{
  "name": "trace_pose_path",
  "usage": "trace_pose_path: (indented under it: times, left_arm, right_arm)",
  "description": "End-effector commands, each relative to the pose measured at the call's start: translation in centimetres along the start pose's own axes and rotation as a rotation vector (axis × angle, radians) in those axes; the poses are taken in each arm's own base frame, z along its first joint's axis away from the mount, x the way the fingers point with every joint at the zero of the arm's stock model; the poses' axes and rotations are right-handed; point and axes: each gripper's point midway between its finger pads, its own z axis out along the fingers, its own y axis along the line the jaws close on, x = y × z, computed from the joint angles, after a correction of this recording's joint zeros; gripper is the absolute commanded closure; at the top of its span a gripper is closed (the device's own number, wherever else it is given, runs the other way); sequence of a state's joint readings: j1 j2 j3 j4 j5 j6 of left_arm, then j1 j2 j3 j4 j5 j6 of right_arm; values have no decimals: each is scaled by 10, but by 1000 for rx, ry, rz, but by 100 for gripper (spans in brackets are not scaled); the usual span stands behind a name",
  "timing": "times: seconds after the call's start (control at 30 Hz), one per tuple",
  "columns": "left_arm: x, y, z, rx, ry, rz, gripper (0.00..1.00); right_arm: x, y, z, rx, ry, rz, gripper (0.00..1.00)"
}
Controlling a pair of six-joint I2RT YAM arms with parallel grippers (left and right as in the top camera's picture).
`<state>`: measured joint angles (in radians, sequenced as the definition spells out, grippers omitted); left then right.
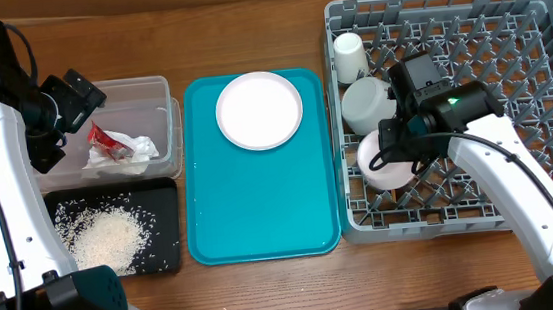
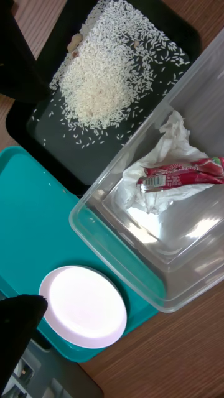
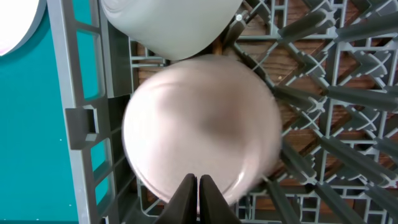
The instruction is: Sort waste into correct bins and load items into the dishwasher
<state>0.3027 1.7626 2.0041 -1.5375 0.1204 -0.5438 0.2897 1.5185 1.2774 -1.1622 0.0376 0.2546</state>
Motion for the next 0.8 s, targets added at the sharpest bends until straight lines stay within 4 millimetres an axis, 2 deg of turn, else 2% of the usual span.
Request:
trace_pose_path:
  times: [0.0, 0.13, 0.43, 0.53, 0.57, 0.67, 0.77]
  left_arm:
    - [-1, -3, -13, 23, -36, 20, 0]
    - [-1, -3, -13, 23, -36, 20, 0]
    - [-1, -3, -13, 23, -36, 20, 0]
    - [-1, -3, -13, 23, -36, 20, 0]
    - [-1, -3, -13, 23, -36, 20, 0]
    - [-1, -3, -13, 23, -36, 20, 0]
    - [-1, -3, -13, 23, -36, 20, 0]
  right_arm:
    - [-17, 9, -14, -33, -48, 5, 94]
    - [-25, 28, -31, -136, -66, 0, 94]
    - [-33, 104, -65, -578, -70, -70, 89]
    - [-38, 124, -77, -676, -104, -115, 58]
    - [-41, 129, -79, -688, -122, -131, 54]
    - [-45, 144, -80, -706, -156, -171, 52]
    - [-49, 150, -68, -635, -183, -187, 57]
